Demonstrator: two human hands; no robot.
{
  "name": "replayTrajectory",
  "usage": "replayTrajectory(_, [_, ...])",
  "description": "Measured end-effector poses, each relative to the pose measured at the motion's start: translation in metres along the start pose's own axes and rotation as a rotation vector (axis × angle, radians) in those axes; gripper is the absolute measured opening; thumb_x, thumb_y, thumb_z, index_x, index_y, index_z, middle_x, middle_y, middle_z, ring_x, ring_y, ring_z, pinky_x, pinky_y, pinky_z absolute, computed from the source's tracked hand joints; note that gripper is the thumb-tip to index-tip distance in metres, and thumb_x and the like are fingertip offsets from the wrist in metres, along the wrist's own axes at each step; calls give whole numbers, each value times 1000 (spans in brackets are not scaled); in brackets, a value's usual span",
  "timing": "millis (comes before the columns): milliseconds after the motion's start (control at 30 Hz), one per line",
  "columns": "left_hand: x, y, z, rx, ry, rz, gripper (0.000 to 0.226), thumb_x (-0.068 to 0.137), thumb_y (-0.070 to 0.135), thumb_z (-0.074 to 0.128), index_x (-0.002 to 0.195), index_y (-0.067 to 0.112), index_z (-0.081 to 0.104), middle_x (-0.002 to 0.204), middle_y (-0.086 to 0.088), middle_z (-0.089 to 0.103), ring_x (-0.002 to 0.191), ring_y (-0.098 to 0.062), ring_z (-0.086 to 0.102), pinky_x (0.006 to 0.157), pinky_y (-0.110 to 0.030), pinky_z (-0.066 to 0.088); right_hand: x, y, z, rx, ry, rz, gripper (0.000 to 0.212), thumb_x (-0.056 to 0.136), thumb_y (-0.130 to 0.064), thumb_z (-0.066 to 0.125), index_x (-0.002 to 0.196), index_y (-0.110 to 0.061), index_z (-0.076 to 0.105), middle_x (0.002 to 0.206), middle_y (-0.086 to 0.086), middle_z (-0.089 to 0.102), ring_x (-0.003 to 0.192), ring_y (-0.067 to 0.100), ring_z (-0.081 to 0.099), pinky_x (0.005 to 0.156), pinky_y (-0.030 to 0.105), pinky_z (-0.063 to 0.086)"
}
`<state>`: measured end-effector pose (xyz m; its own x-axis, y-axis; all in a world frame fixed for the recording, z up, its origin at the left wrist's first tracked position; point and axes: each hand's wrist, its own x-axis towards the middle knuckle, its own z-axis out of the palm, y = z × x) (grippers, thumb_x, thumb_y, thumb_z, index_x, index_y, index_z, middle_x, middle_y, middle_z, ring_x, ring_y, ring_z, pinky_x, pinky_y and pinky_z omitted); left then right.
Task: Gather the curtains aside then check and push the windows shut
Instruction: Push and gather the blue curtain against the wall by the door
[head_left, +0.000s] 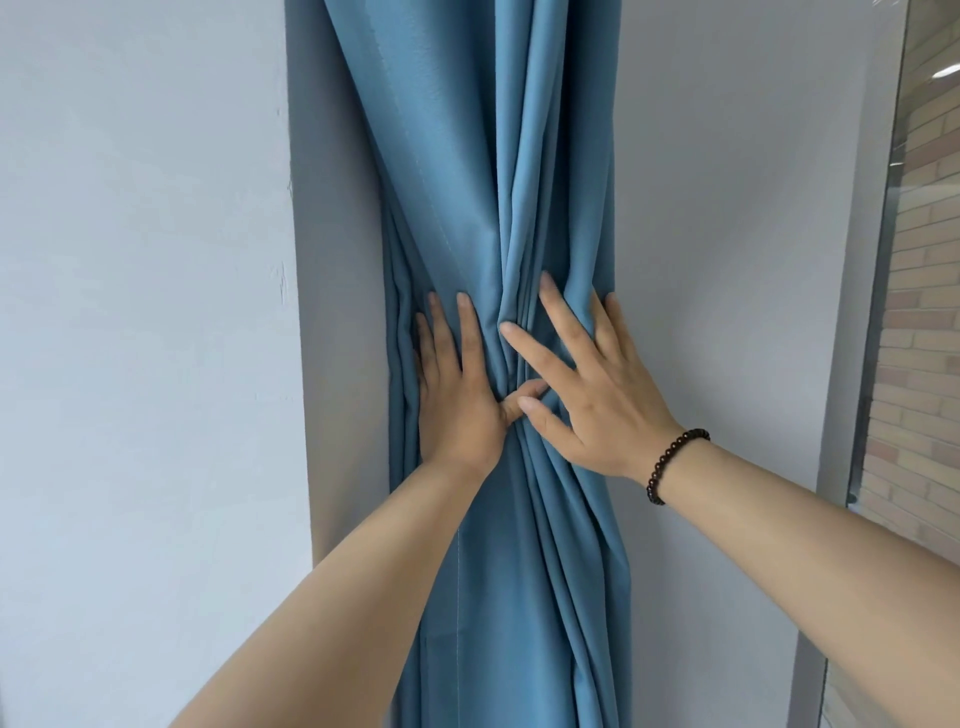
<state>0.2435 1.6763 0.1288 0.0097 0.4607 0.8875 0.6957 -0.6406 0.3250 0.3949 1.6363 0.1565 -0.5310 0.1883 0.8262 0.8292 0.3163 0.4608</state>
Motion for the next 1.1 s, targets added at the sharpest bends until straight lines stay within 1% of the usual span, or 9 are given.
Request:
replayTrajectory(100, [0, -4, 4, 17, 12, 0, 105, 83, 65, 51, 141, 36, -32, 156, 0, -31, 144, -16, -26, 118, -38, -8, 18, 7, -6, -59, 43, -6, 63, 92, -46, 49, 148, -27, 28, 157, 20, 13, 132, 48, 29, 108, 66, 17])
replayTrajectory(200, [0, -2, 7, 35, 21, -8, 102, 79, 70, 41, 140, 35, -33, 158, -1, -28, 144, -17, -26, 117, -35, -9, 40, 10, -16, -79, 61, 36, 69, 91, -53, 46, 150, -31, 17, 158, 21, 10, 132, 49, 29, 104, 70, 22])
replayTrajectory(300, [0, 0, 10, 12, 38, -18, 100, 75, 75, 31, 139, 34, -35, 158, 0, -26, 145, -16, -24, 115, -30, -10, 55, 10, -22, -102, 39, 51, 74, 89, -58, 44, 151, -29, 15, 158, 22, 9, 142, 46, 12, 105, 70, 23])
replayTrajectory(500, [2, -1, 12, 5, 36, -49, 101, 82, 65, 44, 150, 24, -19, 158, 3, -27, 146, -13, -22, 113, -25, -8, 72, 2, -11, -123, -51, 112, 82, 86, -67, 41, 152, -30, 11, 159, 16, 9, 146, 40, 2, 107, 68, 23])
replayTrajectory(667, [-6, 4, 4, -21, 164, -69, 104, 87, 52, 55, 146, 27, -26, 160, -7, -18, 149, -22, 1, 117, -36, 17, 88, -7, 5, -109, -60, 158, 79, 88, -69, 38, 152, -32, 10, 160, 14, 3, 145, 41, 0, 107, 70, 16])
replayTrajectory(767, [-7, 6, 1, -39, 238, -19, 106, 89, 45, 57, 142, 33, -33, 158, -5, -19, 149, -19, -1, 119, -34, 6, 96, -3, 14, -75, -65, 172, 76, 90, -66, 38, 152, -34, 10, 161, 12, -1, 146, 39, -3, 108, 70, 13])
replayTrajectory(900, [-9, -5, 8, 244, 243, -49, 107, 86, 66, 46, 150, 0, -10, 158, -20, -11, 148, -32, -5, 119, -41, -6, 104, 2, 24, -17, -100, 188, 76, 90, -64, 41, 152, -36, 8, 161, 9, -6, 146, 37, -8, 110, 69, 11])
replayTrajectory(1000, [-10, -10, 15, 342, 224, -84, 109, 83, 72, 45, 151, 1, 0, 157, -25, -7, 147, -36, -6, 117, -42, -14, 107, 4, 33, -1, -116, 204, 76, 90, -63, 42, 152, -36, 7, 161, 8, -7, 146, 36, -9, 110, 69, 12])
replayTrajectory(1100, [-9, -12, 25, 385, 246, -74, 101, 86, 65, 51, 152, 6, 2, 156, -28, -5, 146, -39, -6, 117, -44, -13, 109, 7, 41, 7, -115, 210, 76, 90, -62, 43, 152, -36, 7, 161, 8, -7, 146, 36, -9, 110, 69, 12])
